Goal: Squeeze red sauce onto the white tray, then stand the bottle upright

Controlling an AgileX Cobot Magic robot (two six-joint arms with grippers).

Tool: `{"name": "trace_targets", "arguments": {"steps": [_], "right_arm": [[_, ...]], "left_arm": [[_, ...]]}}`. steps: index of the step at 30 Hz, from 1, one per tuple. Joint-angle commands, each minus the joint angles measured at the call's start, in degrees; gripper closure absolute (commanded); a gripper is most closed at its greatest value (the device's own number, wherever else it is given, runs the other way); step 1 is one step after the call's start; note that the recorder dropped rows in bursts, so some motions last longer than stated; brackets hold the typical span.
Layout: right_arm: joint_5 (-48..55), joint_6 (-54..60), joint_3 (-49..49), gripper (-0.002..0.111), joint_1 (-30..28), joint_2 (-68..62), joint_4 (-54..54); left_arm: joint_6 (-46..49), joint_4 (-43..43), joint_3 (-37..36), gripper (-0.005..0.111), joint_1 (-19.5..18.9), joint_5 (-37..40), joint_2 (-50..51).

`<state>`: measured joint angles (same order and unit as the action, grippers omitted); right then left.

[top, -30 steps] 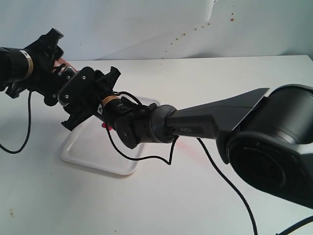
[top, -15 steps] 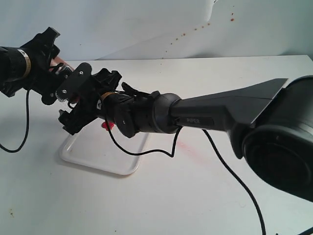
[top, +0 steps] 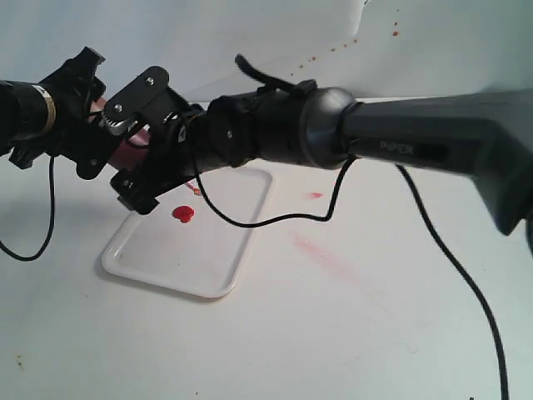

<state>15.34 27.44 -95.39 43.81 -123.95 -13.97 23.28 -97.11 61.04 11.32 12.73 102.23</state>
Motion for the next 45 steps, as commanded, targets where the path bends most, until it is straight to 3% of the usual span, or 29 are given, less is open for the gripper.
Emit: {"name": "trace_targets", "arguments": {"steps": [1,7,12,19,26,31,38,45], "right_arm": [[8.2,-3.5,0.0,0.004,-3.0,3.8,1.6],[16.3,-4.3,0.6,0.004,-4.9,7.3,1.6],[17.5,-10.0,5.3,0.004,-5.7,11.1,6.2],[7.6,-14.3,20.9,0.004,-7.4,20.9,9.2],[-8.1,-16.5,38.6,0.004,-8.5,34.6,8.9],[-11.0,-16.5,48.2,0.004,-8.5,45.1,8.9],[-11.0,-15.5,54.3,0.004,-8.5,53.7,8.9],[-10.0,-15.5,54.9,0.004,-8.5,52.6,8.9]], "left_arm": [[-0.7,0.8,0.3,0.107,0.3,-0.6,-0.9],[-1.7,1.1,0.3,0.107,0.3,-1.0,-0.9],[-8.7,2.7,0.3,0.107,0.3,-2.3,-0.9],[-10.0,11.0,0.3,0.107,0.3,-3.3,-0.9],[-9.7,22.1,-3.4,0.107,0.3,-12.7,-0.9],[-11.1,26.5,-6.3,0.107,0.3,-15.1,-0.9],[-11.1,27.2,-8.7,0.107,0.3,-14.7,-0.9],[-11.4,27.2,-8.7,0.107,0.3,-14.7,-0.9]]}}
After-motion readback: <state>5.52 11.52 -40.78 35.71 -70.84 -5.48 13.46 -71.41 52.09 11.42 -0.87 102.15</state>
